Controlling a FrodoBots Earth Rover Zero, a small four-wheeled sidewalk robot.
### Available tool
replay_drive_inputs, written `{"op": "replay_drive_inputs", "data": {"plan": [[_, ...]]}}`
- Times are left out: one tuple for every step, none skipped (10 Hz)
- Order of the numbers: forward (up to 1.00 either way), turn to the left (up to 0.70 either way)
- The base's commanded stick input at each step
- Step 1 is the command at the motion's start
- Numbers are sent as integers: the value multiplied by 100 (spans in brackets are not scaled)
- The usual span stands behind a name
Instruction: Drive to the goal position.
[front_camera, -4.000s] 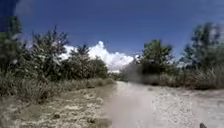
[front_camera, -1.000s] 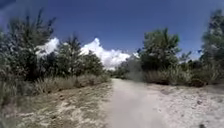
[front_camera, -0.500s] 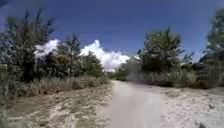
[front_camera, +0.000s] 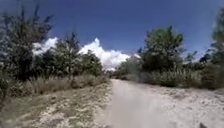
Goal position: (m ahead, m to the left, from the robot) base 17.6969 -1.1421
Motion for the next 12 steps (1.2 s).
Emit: {"op": "replay_drive_inputs", "data": {"plan": [[44,2],[44,2],[44,2],[44,2],[44,2],[44,-4],[44,-27],[44,-27],[44,-27],[44,-12],[44,1],[44,2]]}}
